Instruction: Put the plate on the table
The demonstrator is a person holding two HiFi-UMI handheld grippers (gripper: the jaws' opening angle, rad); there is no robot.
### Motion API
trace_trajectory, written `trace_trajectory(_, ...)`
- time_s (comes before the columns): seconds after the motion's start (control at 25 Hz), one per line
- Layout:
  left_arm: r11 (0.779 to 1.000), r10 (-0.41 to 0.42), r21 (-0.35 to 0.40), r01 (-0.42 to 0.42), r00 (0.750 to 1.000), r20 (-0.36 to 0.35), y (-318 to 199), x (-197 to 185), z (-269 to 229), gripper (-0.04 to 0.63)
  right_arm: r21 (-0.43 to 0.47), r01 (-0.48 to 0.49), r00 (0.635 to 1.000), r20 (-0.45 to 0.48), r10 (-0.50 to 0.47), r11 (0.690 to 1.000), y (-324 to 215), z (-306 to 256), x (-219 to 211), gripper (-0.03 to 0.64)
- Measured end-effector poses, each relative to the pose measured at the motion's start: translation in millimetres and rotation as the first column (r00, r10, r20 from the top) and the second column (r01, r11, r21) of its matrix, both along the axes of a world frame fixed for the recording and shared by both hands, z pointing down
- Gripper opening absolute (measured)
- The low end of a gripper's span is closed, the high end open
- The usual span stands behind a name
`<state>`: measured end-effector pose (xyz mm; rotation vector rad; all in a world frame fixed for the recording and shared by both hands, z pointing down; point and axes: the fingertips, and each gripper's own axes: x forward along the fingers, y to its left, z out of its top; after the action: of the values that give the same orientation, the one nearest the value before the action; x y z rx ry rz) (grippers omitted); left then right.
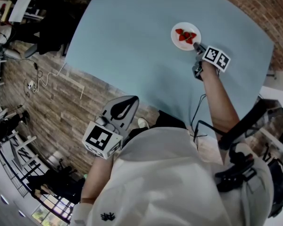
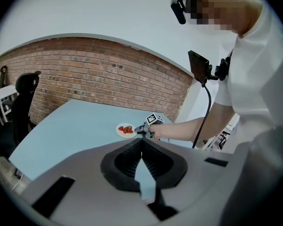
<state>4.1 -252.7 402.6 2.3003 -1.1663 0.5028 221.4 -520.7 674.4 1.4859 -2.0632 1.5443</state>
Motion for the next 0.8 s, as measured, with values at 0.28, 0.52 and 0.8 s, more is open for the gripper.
trace_trajectory(0.28, 0.999, 0.016, 0.036, -0.016, 1.000, -0.007, 15, -1, -5, 0.002, 0.046, 0.043, 0.998, -0.042, -0.041, 0.998, 24, -17, 0, 0.115)
trace_trajectory(0.52, 0.994, 0.061, 0.090, -0.059, 0.998, -0.017, 41, -2, -11, 0.002, 0.138, 0.132, 0.987, -0.111, -0.117, 0.982, 59, -63, -10, 0.114)
trace_trajectory(0.8, 0.981, 0.111, 0.164, -0.102, 0.993, -0.044, 86, -12, -22, 0.002, 0.217, 0.277, 0.948, -0.218, -0.230, 0.936, 138, -118, -38, 0.114)
